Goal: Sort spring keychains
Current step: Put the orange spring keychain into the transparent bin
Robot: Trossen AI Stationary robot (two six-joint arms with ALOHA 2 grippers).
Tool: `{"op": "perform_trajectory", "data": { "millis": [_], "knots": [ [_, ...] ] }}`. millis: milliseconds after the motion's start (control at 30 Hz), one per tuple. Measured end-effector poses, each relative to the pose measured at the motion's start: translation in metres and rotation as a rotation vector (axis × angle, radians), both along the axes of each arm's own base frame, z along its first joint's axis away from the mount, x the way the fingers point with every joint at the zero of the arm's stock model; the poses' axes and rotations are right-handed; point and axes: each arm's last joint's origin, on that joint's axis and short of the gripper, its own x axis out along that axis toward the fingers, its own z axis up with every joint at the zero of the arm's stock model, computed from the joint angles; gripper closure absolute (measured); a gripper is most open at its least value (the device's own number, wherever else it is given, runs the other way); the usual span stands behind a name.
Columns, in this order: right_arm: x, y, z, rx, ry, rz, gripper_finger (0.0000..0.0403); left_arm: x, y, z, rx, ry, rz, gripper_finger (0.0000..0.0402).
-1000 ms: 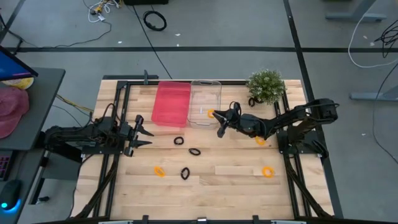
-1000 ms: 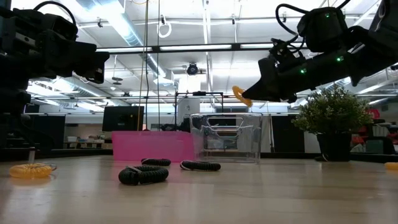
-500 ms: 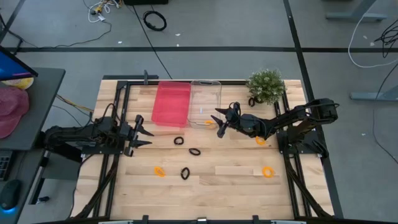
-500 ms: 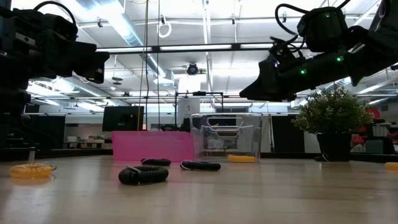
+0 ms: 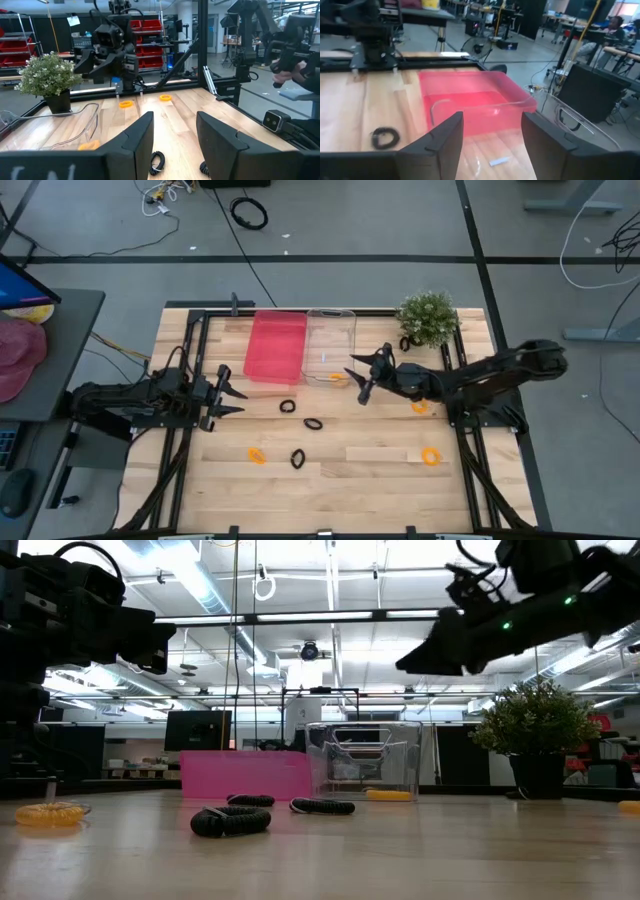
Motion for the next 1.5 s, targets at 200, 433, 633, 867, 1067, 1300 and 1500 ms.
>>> {"op": "perform_trajectory", "data": {
  "millis": [200, 433, 633, 867, 1067, 1300, 1500],
  "knots": [
    [-0.032, 0.011, 0.021, 0.096, 0.062, 0.033, 0.0200, 0.000, 0.000, 0.000, 0.000, 0.000, 0.000, 0.0248],
    [-0.080, 0.019, 0.023, 0.399, 0.209, 0.102, 0.0200, 0.000, 0.000, 0.000, 0.000, 0.000, 0.000, 0.0248],
    [-0.107, 0.026, 0.006, 0.693, 0.461, 0.131, 0.0200, 0.000, 0.000, 0.000, 0.001, 0.000, 0.000, 0.0248],
    [-0.129, 0.025, -0.011, 0.845, 0.696, -0.071, 0.0200, 0.000, 0.000, 0.000, 0.000, 0.000, 0.000, 0.0248],
    [-0.136, 0.024, -0.017, 0.881, 0.769, -0.177, 0.0200, 0.000, 0.000, 0.000, 0.001, -0.001, 0.000, 0.0248],
    [-0.135, 0.024, -0.017, 0.880, 0.769, -0.179, 0.0200, 0.000, 0.000, 0.000, 0.002, -0.001, 0.000, 0.0248],
    [-0.134, 0.023, -0.019, 0.858, 0.777, -0.192, 0.0200, 0.000, 0.000, 0.000, 0.001, 0.000, 0.000, 0.0248]
  ]
}}
